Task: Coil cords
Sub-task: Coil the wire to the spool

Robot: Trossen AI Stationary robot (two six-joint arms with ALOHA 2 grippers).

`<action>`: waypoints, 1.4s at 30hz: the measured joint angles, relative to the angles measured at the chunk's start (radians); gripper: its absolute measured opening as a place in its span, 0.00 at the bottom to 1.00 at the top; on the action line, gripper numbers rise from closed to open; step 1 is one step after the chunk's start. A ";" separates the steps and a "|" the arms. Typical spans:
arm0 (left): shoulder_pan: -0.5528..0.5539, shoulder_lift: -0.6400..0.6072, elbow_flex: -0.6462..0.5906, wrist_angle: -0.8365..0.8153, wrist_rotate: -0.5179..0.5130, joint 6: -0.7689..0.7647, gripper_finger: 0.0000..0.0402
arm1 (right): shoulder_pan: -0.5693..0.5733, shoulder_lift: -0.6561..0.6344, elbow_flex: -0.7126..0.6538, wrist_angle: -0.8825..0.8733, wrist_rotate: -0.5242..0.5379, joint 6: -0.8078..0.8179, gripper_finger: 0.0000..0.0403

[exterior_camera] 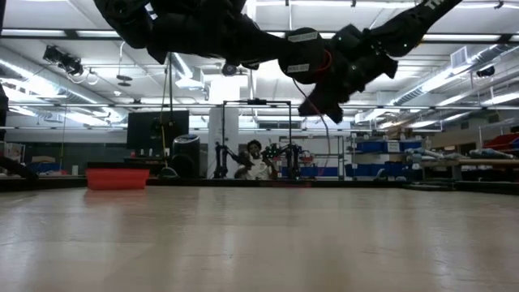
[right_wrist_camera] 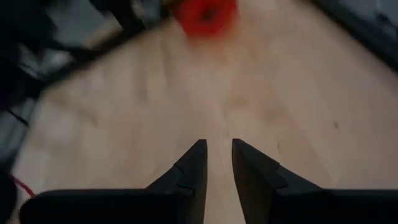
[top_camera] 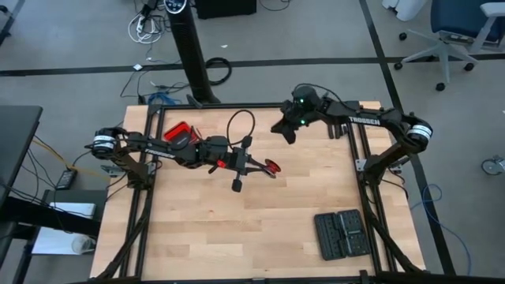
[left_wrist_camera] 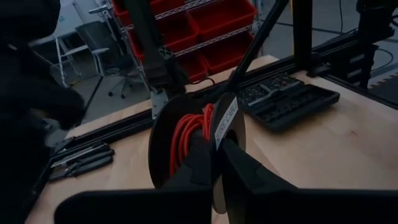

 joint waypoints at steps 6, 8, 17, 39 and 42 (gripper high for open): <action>0.001 0.000 0.000 0.000 -0.003 0.000 0.03 | 0.054 0.000 -0.109 0.025 0.011 -0.048 0.19; 0.001 0.000 0.000 -0.003 -0.011 0.000 0.03 | 0.078 0.000 -0.159 0.093 -0.002 -0.052 0.19; 0.001 0.000 0.000 -0.005 -0.034 0.000 0.03 | 0.148 0.000 -0.345 0.285 -0.012 -0.183 0.19; 0.001 0.000 0.000 -0.018 -0.042 0.000 0.03 | 0.392 0.000 -0.395 0.352 0.395 -0.389 0.16; 0.001 0.000 0.000 -0.018 -0.042 0.000 0.03 | 0.403 0.000 -0.395 0.342 0.420 -0.407 0.16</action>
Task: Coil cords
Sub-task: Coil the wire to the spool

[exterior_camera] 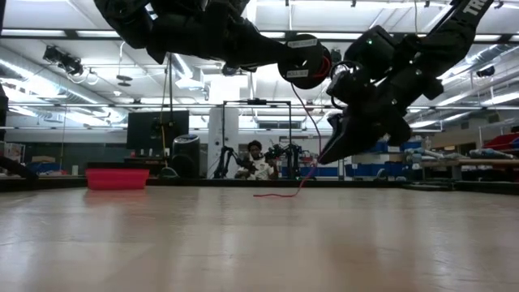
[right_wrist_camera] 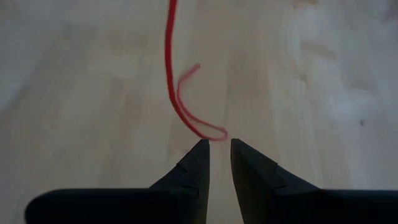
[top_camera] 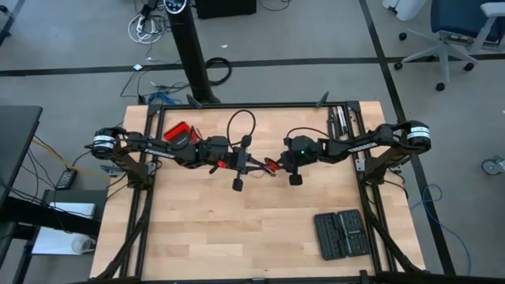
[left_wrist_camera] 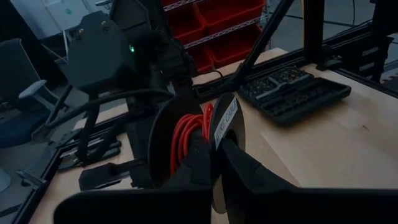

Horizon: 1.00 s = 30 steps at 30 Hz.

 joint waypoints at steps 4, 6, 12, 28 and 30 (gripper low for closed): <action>0.000 0.000 0.000 0.000 0.000 0.000 0.03 | 0.001 0.000 0.000 -0.033 0.037 -0.002 0.15; 0.000 0.000 0.000 -0.001 0.000 0.000 0.03 | 0.000 0.000 0.000 -0.044 0.037 -0.002 0.15; 0.000 0.000 0.000 0.000 0.000 0.000 0.03 | 0.030 0.000 0.000 0.001 0.034 -0.009 0.14; 0.000 0.000 0.000 0.020 -0.001 0.000 0.03 | 0.047 0.000 0.000 0.062 0.047 0.011 0.04; 0.000 0.000 0.000 0.023 -0.001 0.000 0.03 | 0.047 0.000 0.000 0.062 0.046 0.025 0.01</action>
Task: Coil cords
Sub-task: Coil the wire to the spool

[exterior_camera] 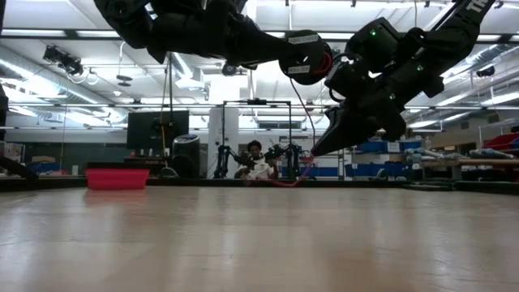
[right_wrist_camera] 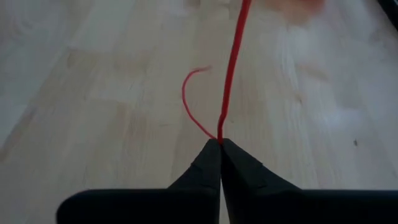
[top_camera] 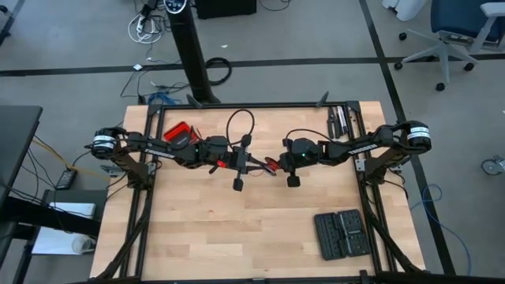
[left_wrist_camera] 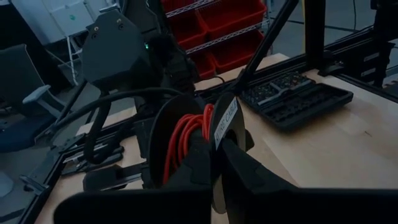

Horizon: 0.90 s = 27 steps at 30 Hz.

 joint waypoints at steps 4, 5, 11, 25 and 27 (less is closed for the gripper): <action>0.000 0.000 0.000 0.000 0.000 0.000 0.03 | 0.000 0.000 0.000 0.000 0.015 0.035 0.01; 0.000 0.000 0.000 0.001 0.000 -0.003 0.03 | 0.000 0.000 0.000 0.000 0.023 0.036 0.00; 0.000 0.000 0.000 -0.015 0.000 -0.028 0.03 | 0.002 -0.003 0.000 -0.029 -0.036 -0.002 0.00; 0.042 0.000 0.000 -0.204 -0.075 -0.266 0.03 | 0.102 -0.147 0.000 -0.143 0.141 -0.077 0.00; 0.048 -0.006 0.000 -0.243 -0.072 -0.271 0.03 | 0.131 -0.175 0.000 -0.136 0.193 -0.095 0.00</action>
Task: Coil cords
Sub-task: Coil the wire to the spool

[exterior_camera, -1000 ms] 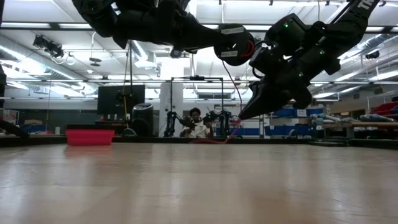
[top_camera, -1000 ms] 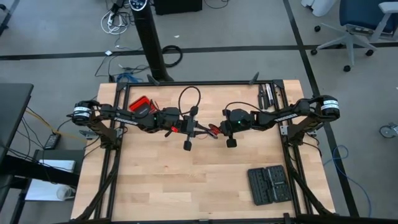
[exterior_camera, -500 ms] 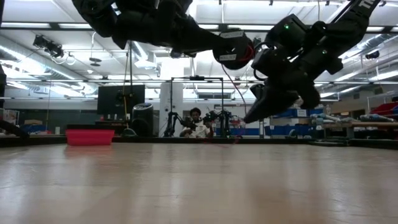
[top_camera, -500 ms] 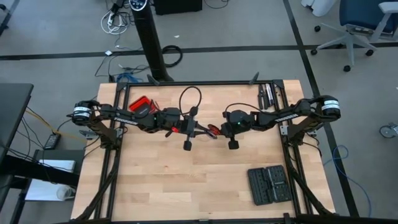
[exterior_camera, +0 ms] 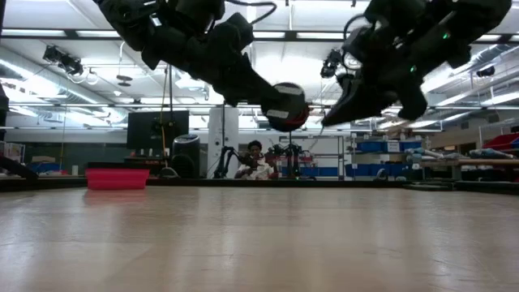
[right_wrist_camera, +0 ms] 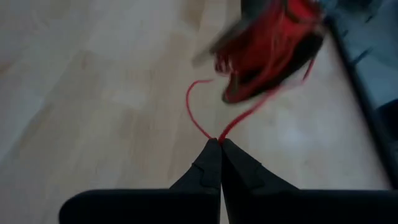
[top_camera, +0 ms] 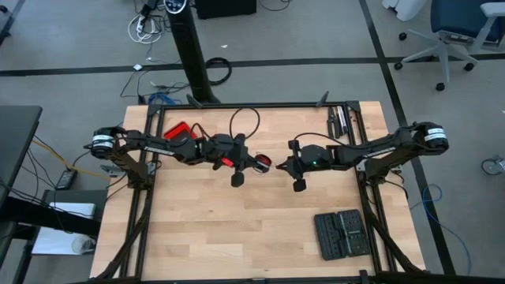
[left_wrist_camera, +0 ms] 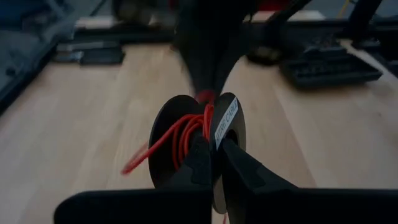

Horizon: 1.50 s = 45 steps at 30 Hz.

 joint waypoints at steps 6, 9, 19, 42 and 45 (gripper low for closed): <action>0.026 -0.020 0.000 -0.063 -0.002 -0.021 0.03 | 0.041 -0.088 0.008 0.017 0.020 -0.039 0.00; 0.031 -0.021 0.000 -0.053 0.019 -0.024 0.03 | 0.044 -0.117 0.051 -0.027 0.014 -0.038 0.00; 0.030 -0.022 0.000 -0.032 0.209 0.066 0.03 | -0.022 -0.111 0.131 -0.265 0.052 0.040 0.00; 0.028 -0.022 0.000 0.429 0.231 0.530 0.03 | -0.030 -0.019 0.107 -0.210 -0.219 0.003 0.00; 0.017 -0.021 -0.001 0.440 0.139 0.529 0.03 | -0.029 -0.025 0.100 -0.215 -0.224 -0.001 0.00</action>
